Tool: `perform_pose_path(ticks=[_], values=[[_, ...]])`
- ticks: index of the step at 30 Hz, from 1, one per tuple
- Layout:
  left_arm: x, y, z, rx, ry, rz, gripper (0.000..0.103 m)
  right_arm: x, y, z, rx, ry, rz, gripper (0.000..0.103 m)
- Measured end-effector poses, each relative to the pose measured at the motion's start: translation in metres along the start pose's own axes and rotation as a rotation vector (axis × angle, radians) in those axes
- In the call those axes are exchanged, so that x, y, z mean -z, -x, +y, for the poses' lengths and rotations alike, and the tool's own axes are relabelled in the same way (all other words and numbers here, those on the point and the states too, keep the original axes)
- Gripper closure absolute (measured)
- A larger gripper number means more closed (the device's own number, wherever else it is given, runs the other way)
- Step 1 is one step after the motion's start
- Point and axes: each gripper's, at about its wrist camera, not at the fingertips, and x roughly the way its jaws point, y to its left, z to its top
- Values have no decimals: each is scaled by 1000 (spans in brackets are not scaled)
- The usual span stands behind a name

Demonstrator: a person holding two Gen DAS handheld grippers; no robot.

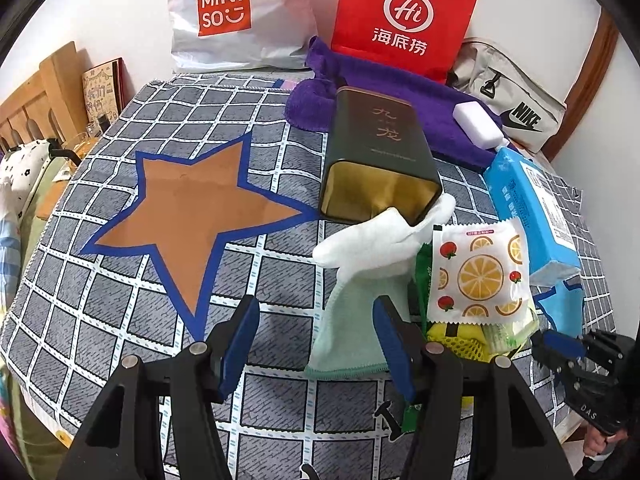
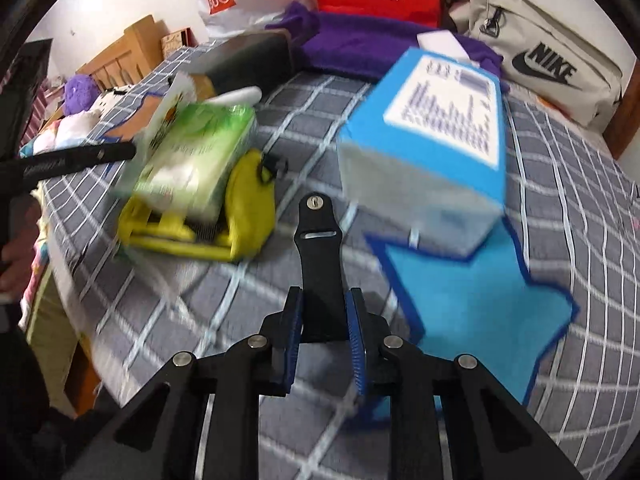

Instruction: Organize soft objects

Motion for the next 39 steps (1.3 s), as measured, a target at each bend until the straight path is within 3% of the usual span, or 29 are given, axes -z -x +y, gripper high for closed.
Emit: perform_pose_path(ticks=[1,5,7,8,9,11,15,23,25,30,33,39], values=[[0,0,0,2,0,-1,46,2,1,-1,6,-1,-2,79],[1,1,-1,2,-5,-1,46,-3,-5,-1,-2,-14,-32,59],[1,2,-1,2,-10,-3,46,-6,-11,7,28,21,-46,57],[1,3,0,4,-9,-4,46,-7,-14,12,56,47,-56,59],[1,3,0,9,-6,-3,46,-7,-14,15,62,56,-71,69],[0,2,-1,21,-5,-4,46,-7,-14,14,28,43,-80,82],[-4,-3,-9,44,-21,-3,46,-7,-9,1,-27,-16,-94,82],[-18,-25,-20,30,-86,-9,46,9,10,-22,17,-71,-111,82],[-20,-32,-22,50,-105,-4,51,14,12,-29,26,-96,-110,82],[-21,-31,-23,89,-118,-8,90,16,10,-37,40,-129,-98,82],[-22,-18,-14,123,-92,-24,91,13,9,-37,43,-135,-95,82],[-24,10,-2,87,-70,-65,91,8,20,-35,33,-144,-109,82]])
